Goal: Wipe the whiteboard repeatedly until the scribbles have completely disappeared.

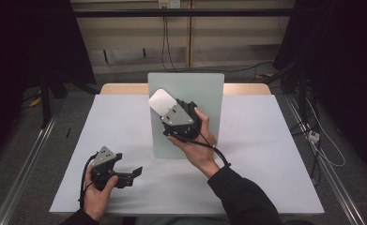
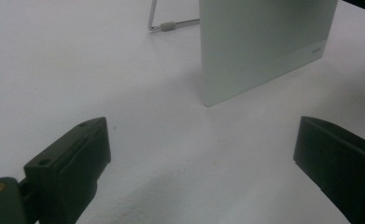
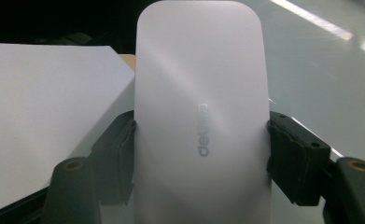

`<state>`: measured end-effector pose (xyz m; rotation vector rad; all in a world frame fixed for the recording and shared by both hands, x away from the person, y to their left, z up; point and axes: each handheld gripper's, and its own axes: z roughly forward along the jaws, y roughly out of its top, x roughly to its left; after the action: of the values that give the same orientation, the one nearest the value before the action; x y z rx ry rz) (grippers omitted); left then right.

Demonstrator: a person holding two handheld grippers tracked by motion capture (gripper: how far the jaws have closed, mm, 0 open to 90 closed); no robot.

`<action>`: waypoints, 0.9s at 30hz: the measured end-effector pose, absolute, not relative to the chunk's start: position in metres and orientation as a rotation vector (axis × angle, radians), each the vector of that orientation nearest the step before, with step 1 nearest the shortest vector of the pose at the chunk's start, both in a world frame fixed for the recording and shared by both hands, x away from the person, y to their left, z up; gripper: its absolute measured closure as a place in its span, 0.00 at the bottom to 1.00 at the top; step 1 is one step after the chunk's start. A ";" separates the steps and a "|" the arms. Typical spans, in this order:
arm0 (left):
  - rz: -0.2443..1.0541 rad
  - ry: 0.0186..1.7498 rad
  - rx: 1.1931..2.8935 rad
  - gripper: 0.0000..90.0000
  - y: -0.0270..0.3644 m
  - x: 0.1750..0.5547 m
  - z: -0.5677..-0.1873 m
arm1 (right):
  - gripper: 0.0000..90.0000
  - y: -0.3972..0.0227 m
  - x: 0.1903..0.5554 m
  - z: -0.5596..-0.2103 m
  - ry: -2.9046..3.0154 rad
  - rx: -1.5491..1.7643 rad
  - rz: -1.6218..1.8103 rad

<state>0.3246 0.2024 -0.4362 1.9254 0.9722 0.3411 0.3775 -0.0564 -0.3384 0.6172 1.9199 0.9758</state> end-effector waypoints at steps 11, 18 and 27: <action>0.341 0.970 1.926 0.04 0.202 0.324 -0.436 | 0.35 -0.051 0.375 -0.346 1.951 0.602 0.981; 0.337 0.974 1.924 0.04 0.202 0.324 -0.437 | 0.35 -0.077 0.377 -0.332 1.873 0.659 0.992; 0.339 0.971 1.931 0.04 0.203 0.325 -0.437 | 0.35 -0.118 0.378 -0.316 1.758 0.758 0.987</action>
<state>0.3248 0.2029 -0.4369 1.9315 0.9707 0.3391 0.3776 -0.1178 -0.3161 0.7578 1.7583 0.9866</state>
